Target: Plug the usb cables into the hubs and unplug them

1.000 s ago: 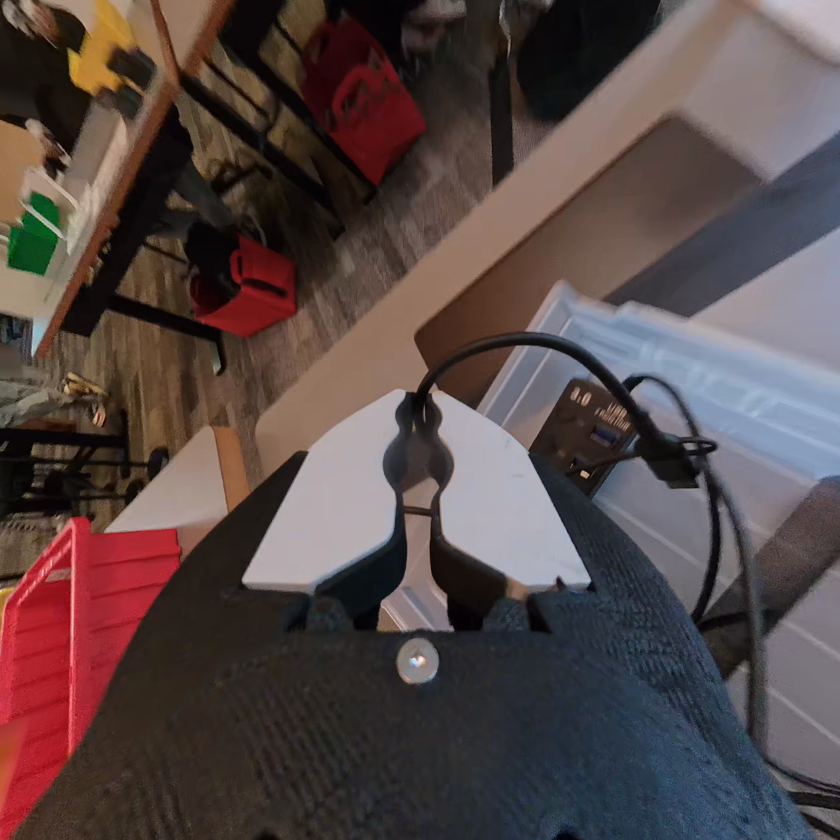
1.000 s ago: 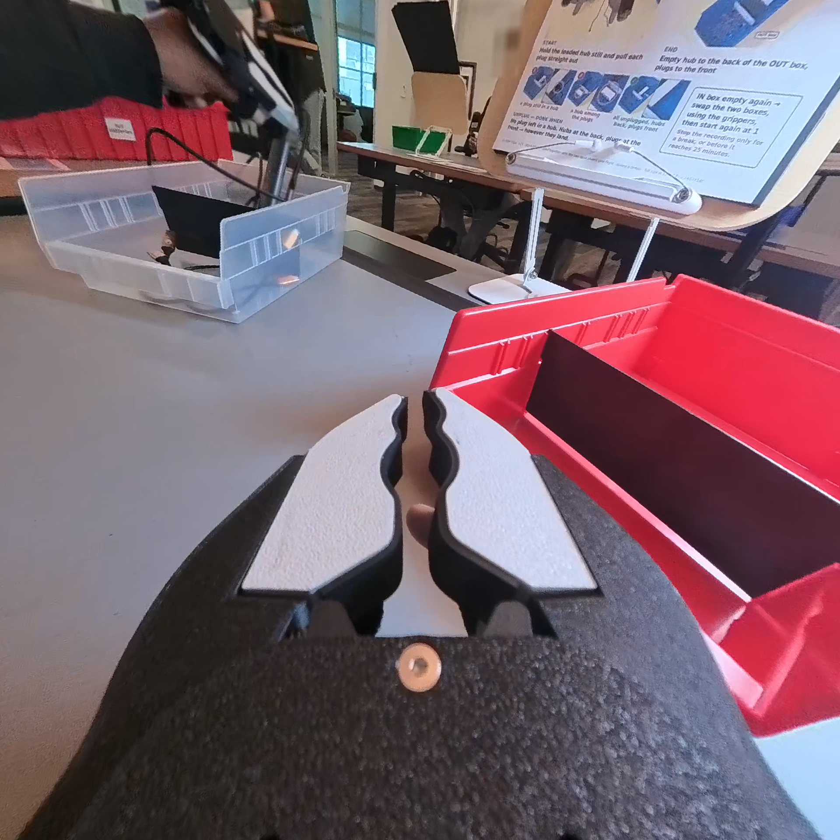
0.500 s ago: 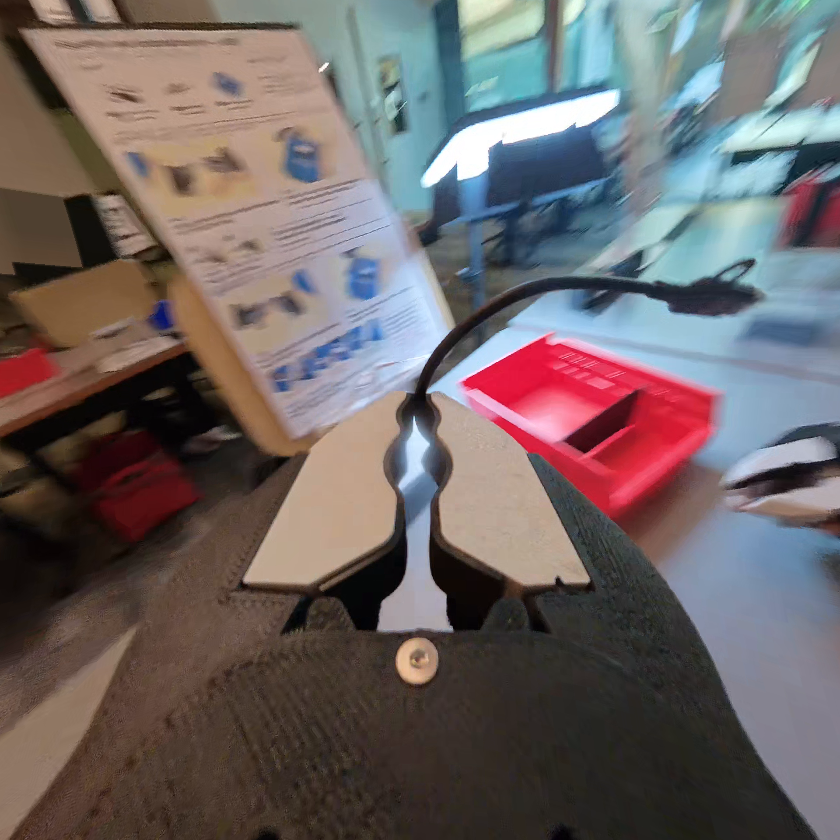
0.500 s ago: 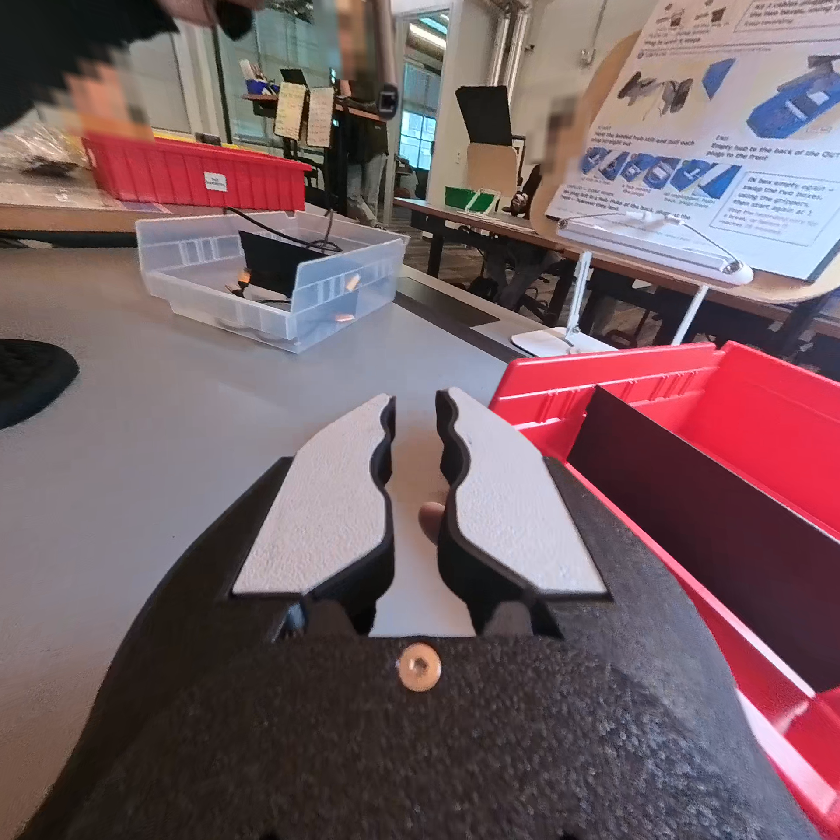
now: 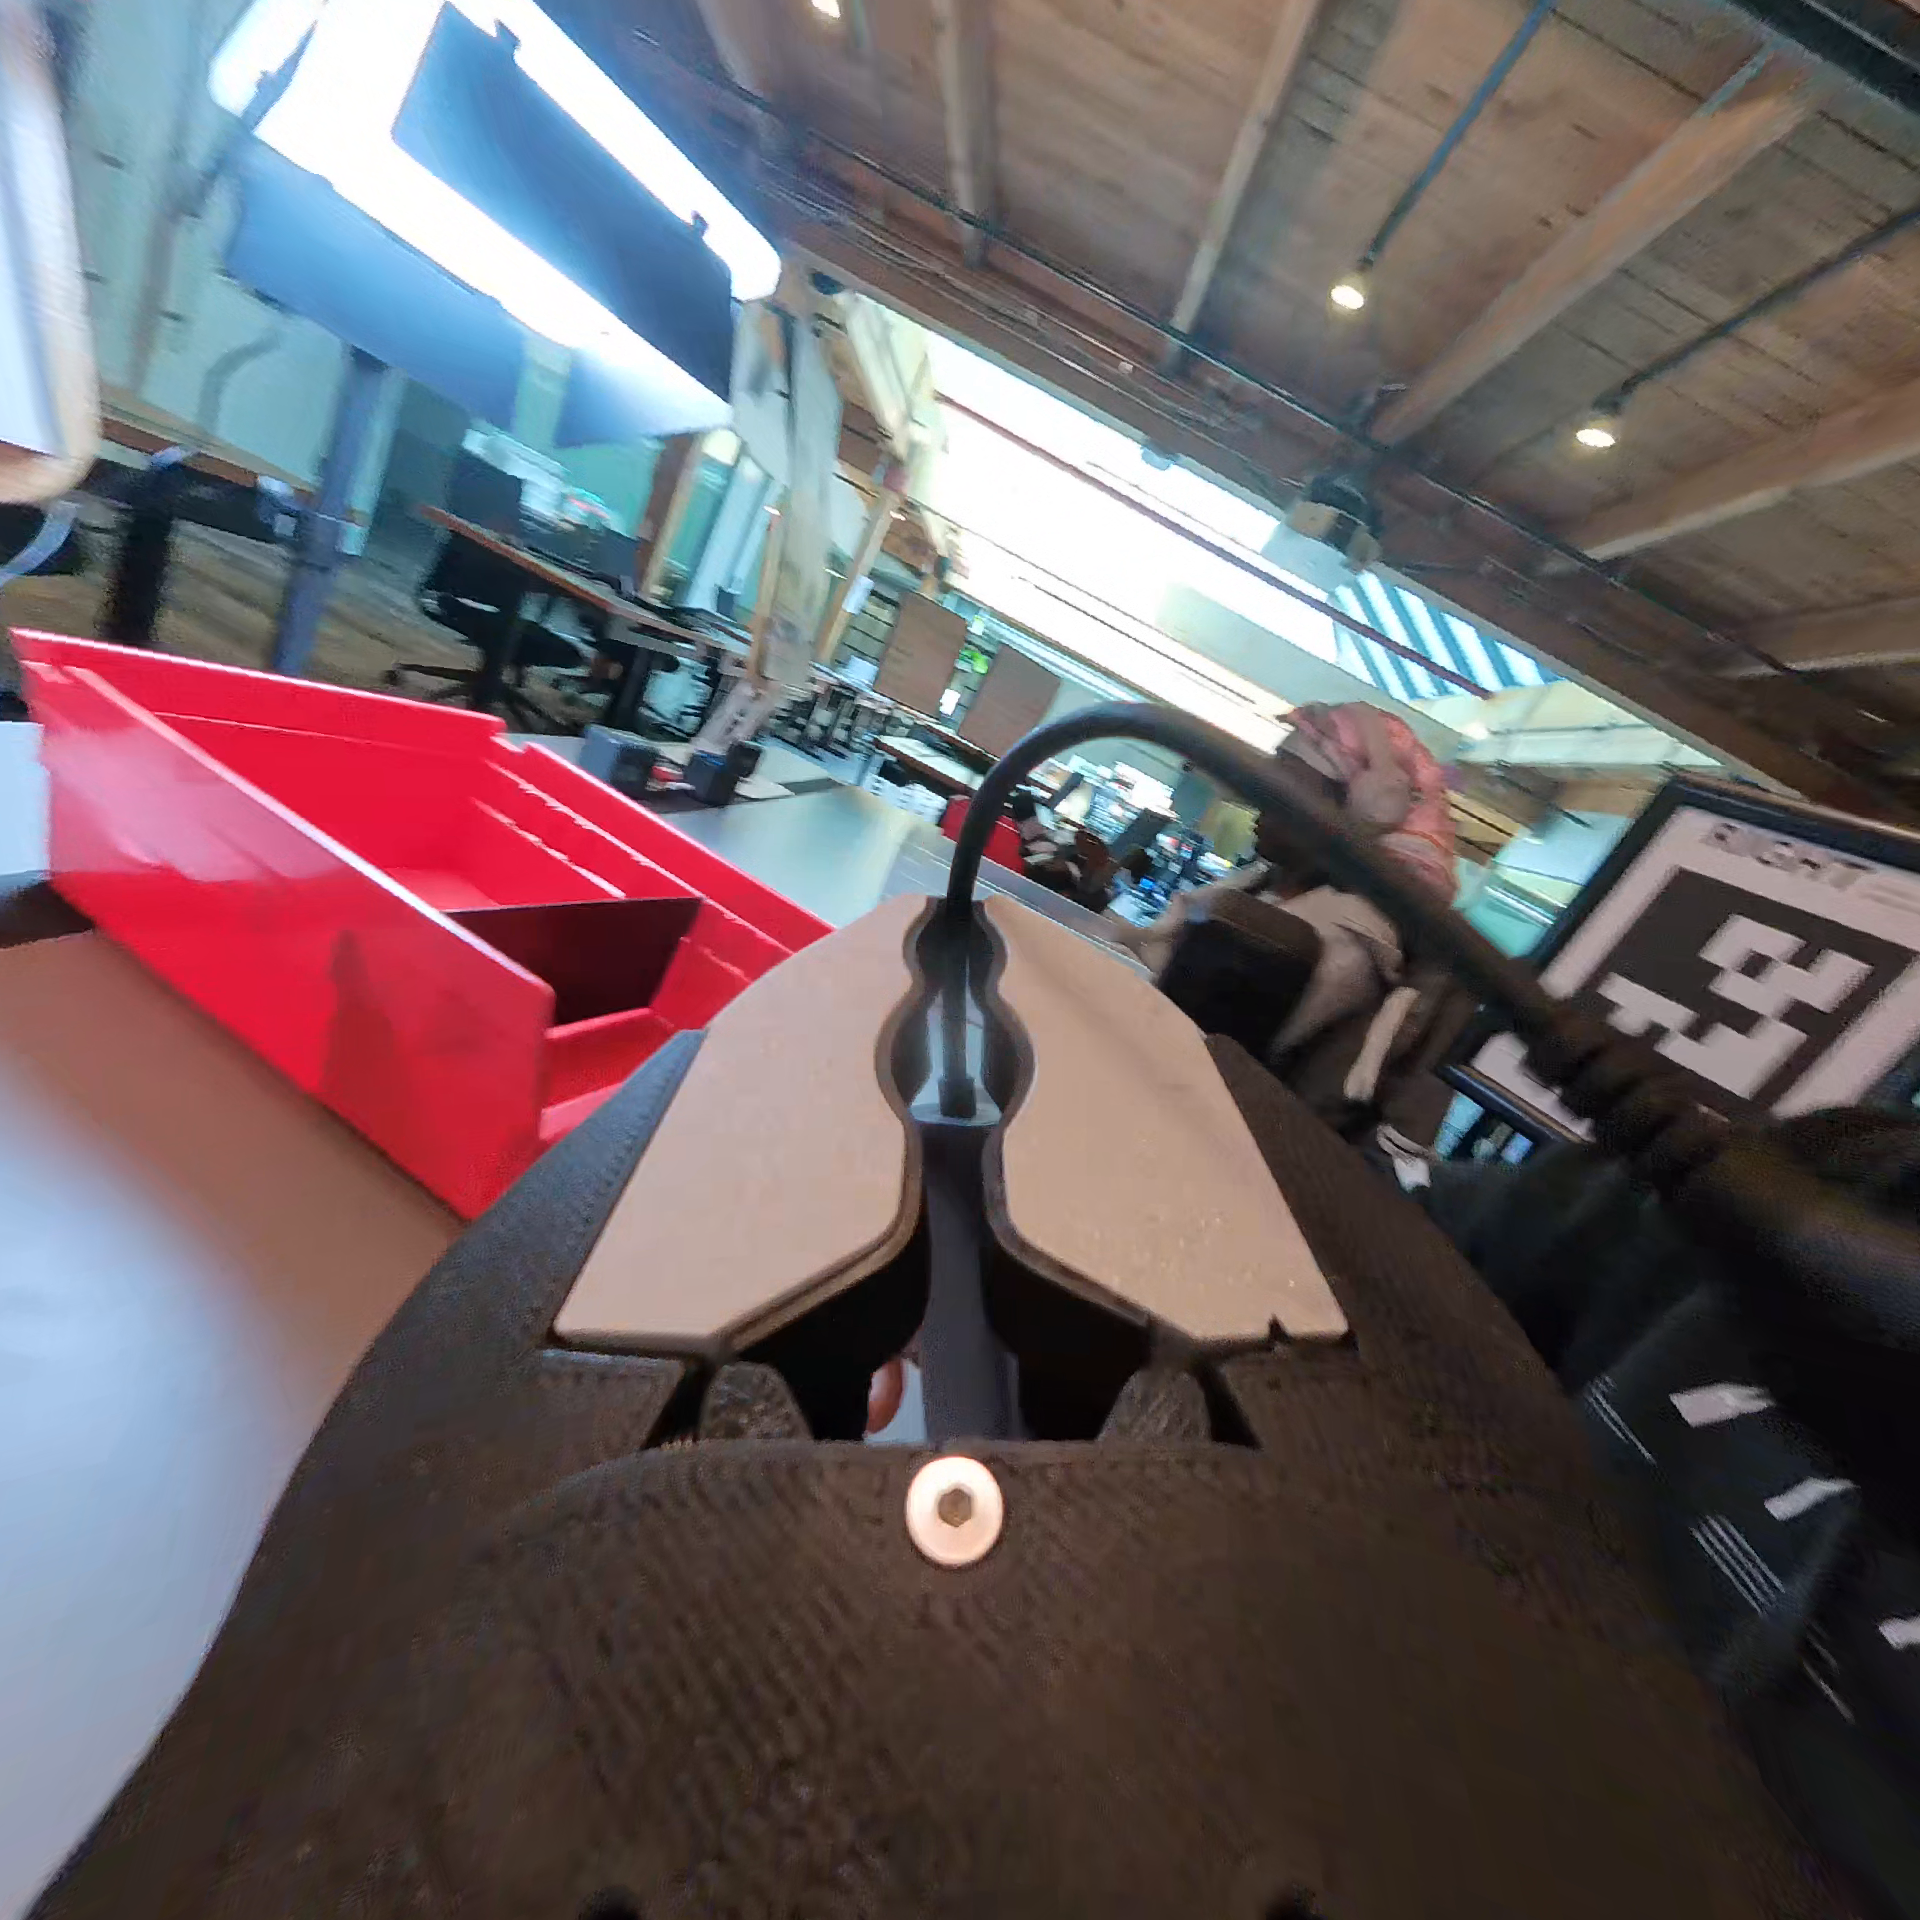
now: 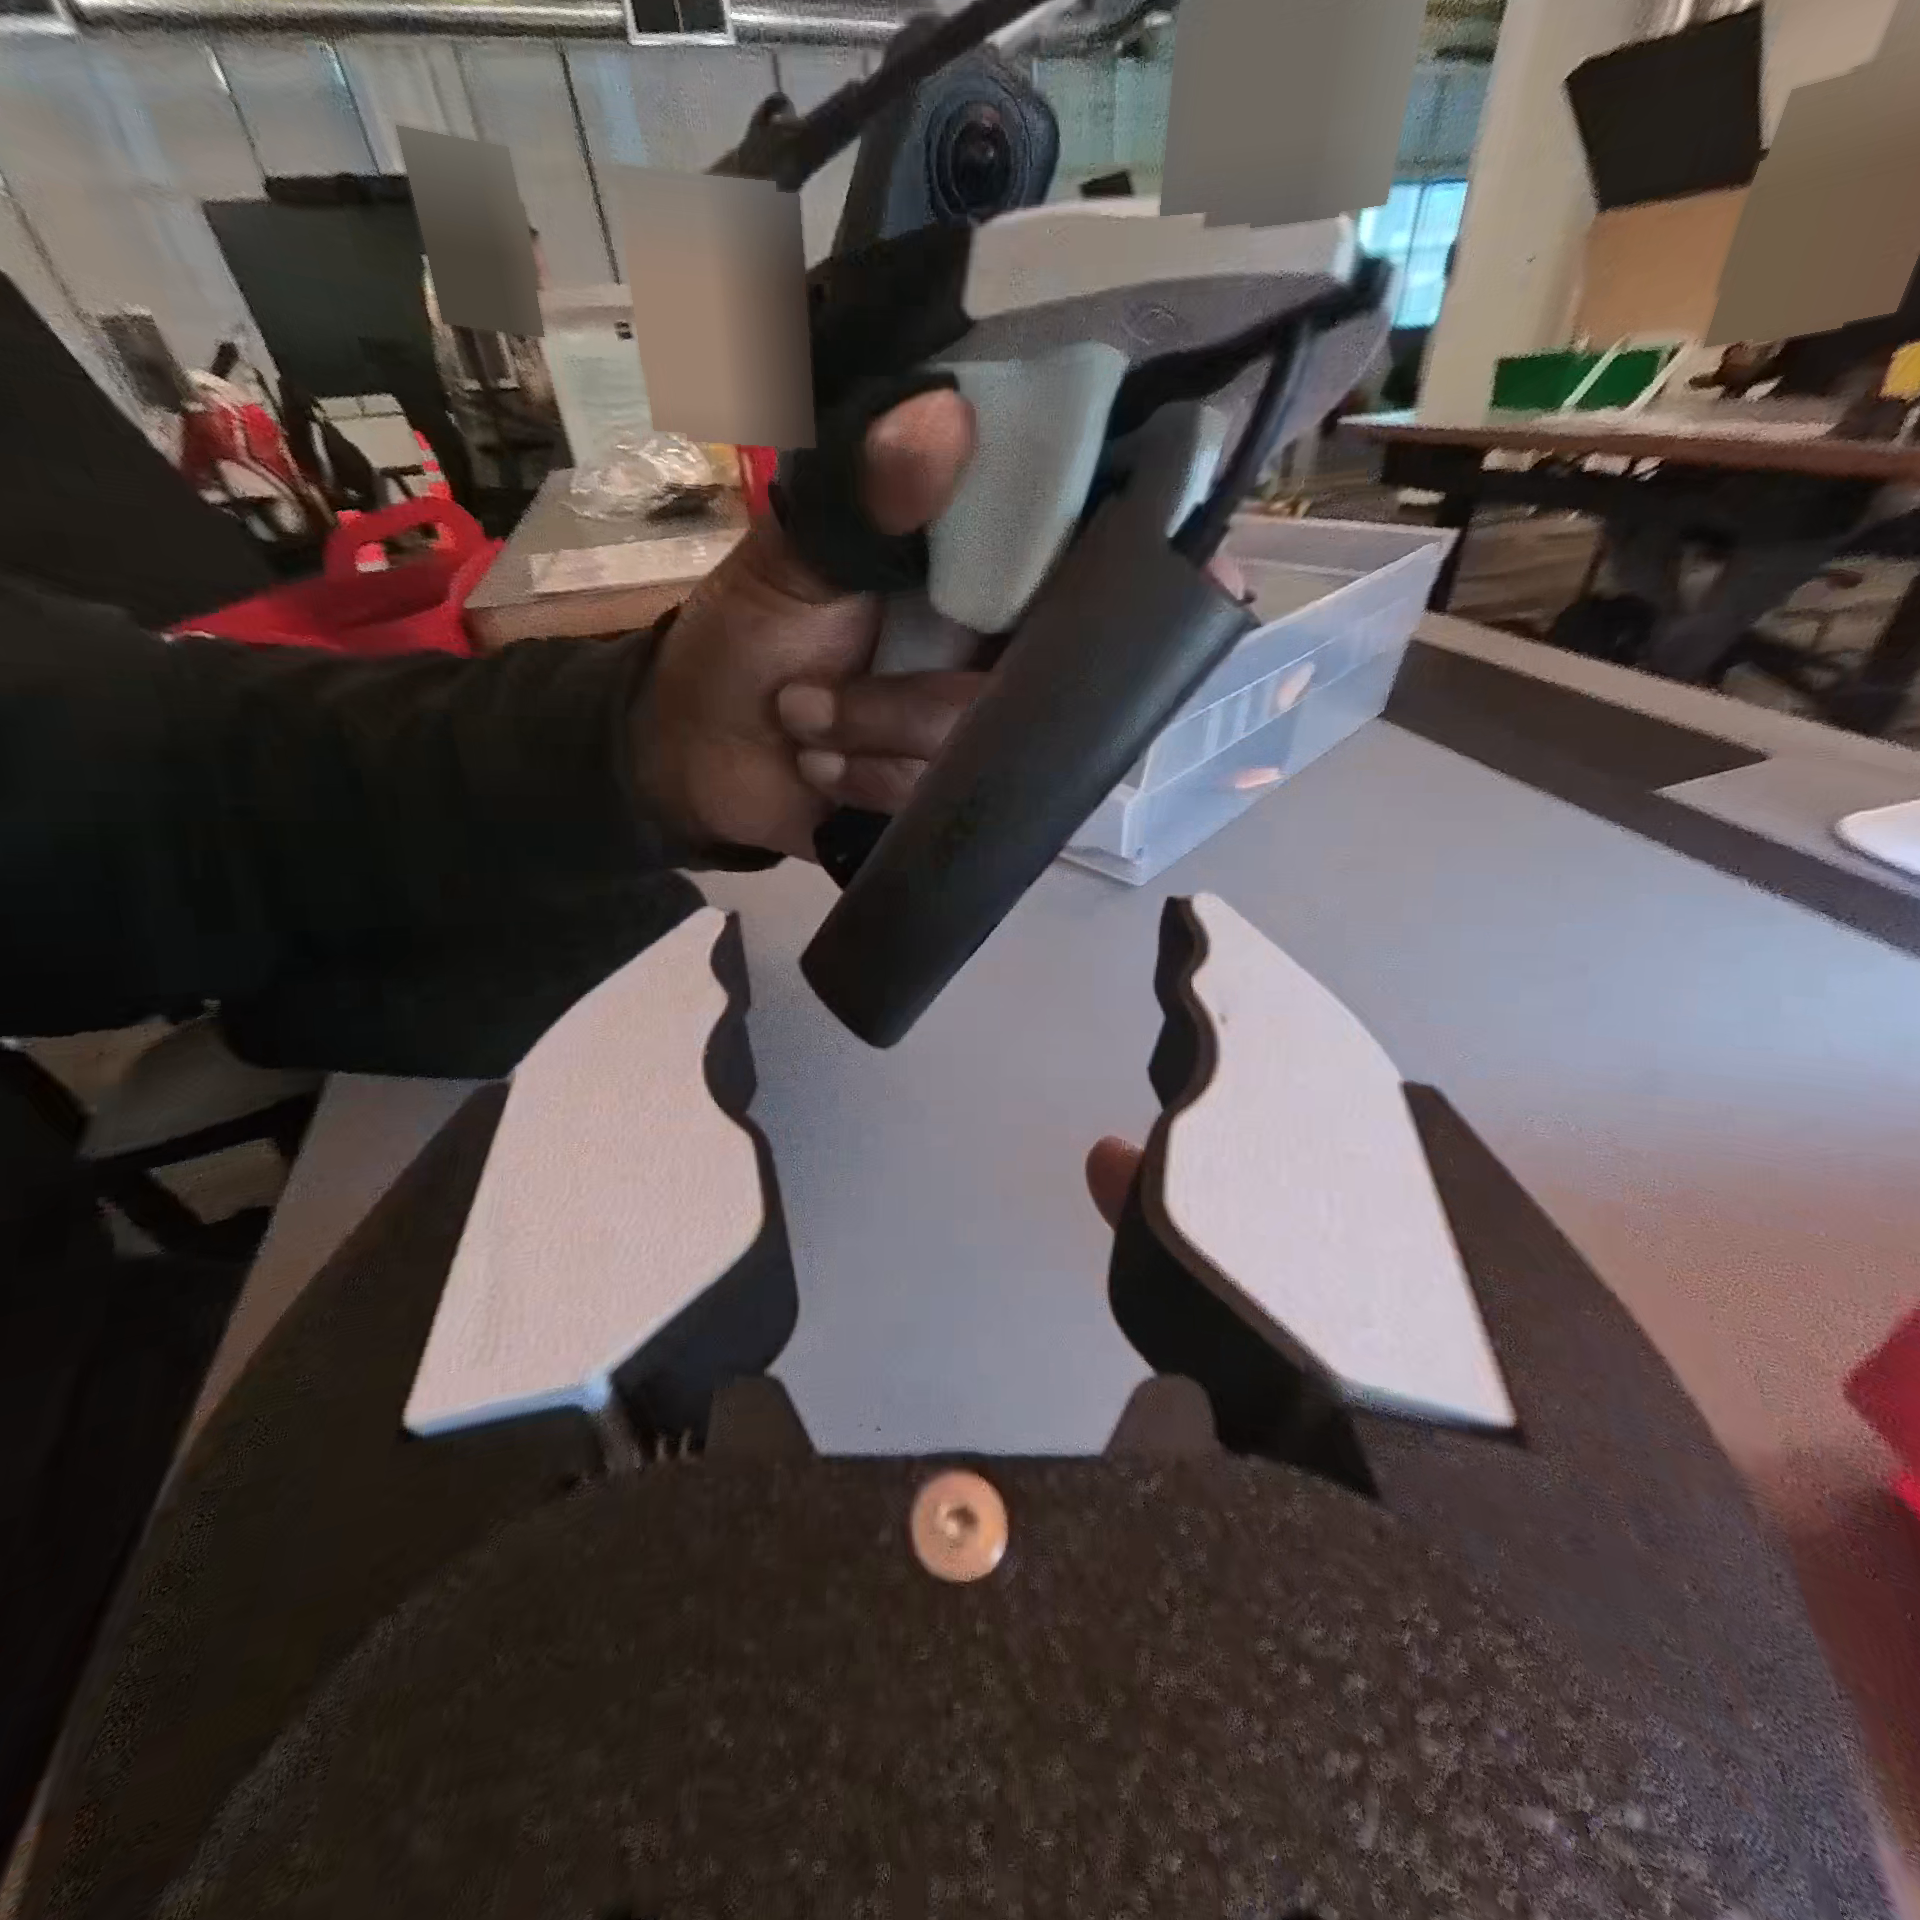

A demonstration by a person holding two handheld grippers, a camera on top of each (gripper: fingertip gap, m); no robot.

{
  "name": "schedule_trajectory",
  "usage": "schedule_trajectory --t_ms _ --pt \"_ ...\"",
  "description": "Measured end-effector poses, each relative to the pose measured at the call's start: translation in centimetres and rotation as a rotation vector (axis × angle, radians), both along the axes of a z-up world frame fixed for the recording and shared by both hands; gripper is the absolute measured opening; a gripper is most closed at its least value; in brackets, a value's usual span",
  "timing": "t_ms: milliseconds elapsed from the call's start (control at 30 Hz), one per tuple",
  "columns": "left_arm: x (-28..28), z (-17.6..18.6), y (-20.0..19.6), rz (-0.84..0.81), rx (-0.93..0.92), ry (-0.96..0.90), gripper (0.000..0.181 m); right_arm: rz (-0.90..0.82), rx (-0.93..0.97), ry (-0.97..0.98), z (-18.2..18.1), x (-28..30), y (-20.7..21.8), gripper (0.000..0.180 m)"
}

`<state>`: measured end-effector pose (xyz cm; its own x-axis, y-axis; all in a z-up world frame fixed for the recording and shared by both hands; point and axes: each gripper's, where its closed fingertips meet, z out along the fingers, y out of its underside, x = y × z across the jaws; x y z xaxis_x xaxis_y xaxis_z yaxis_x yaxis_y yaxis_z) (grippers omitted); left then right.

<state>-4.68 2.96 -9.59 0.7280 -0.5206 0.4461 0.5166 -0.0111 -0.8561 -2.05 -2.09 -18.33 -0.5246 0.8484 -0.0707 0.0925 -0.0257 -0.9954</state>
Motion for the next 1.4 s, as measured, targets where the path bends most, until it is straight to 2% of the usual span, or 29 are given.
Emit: schedule_trajectory --t_ms 133,267,333,400,467,600,700,800,933,1067,1200,1300,1400 --pt "2.4 -1.2 -0.5 -0.096 0.008 0.130 0.004 0.086 -0.047 -0.075 -1.2 -0.2 -0.2 0.067" --pt "5.0 -2.1 -1.0 -0.234 -0.014 0.181 0.004 0.173 -0.016 -0.066 -1.5 0.9 -0.5 0.043" --pt "5.6 -2.6 -1.0 -0.265 -0.032 0.184 0.004 0.195 0.036 -0.052 -1.7 1.5 -0.6 0.023" --pt "5.2 -2.8 -0.7 -0.264 -0.081 0.154 0.005 0.175 0.058 -0.051 -1.8 1.6 -0.3 0.020" --pt "3.3 -3.1 -0.1 -0.214 -0.169 0.074 0.008 0.163 -0.013 -0.092 -1.6 1.6 0.4 0.019" --pt "0.8 -4.9 -0.2 -0.291 -0.306 -0.113 0.034 0.114 -0.112 -0.149 -1.4 1.1 2.0 0.018" --pt "0.7 -8.3 -0.5 -0.294 -0.427 -0.073 0.031 0.074 -0.150 -0.130 -0.5 1.1 3.4 0.017" --pt "2.9 -10.6 -1.0 -0.373 -0.506 -0.065 0.032 -0.021 -0.141 -0.059 1.2 1.2 5.8 0.017" --pt "4.8 -13.3 0.3 -0.218 -0.525 0.254 0.033 -0.153 -0.253 0.067 3.7 1.5 8.9 0.017" --pt "5.0 -11.8 1.6 0.054 -0.409 0.538 0.040 -0.251 -0.446 0.066 3.8 1.3 10.8 0.017" --pt "4.3 -10.1 2.7 0.298 -0.339 0.799 0.051 -0.278 -0.546 0.014 2.5 0.3 10.2 0.017" --pt "3.8 -10.9 3.4 0.354 -0.369 0.910 0.049 -0.297 -0.467 -0.018 1.4 -0.4 8.9 0.017" --pt "3.9 -11.5 3.2 0.309 -0.381 0.901 0.040 -0.317 -0.410 -0.035 0.9 -0.6 8.7 0.017"
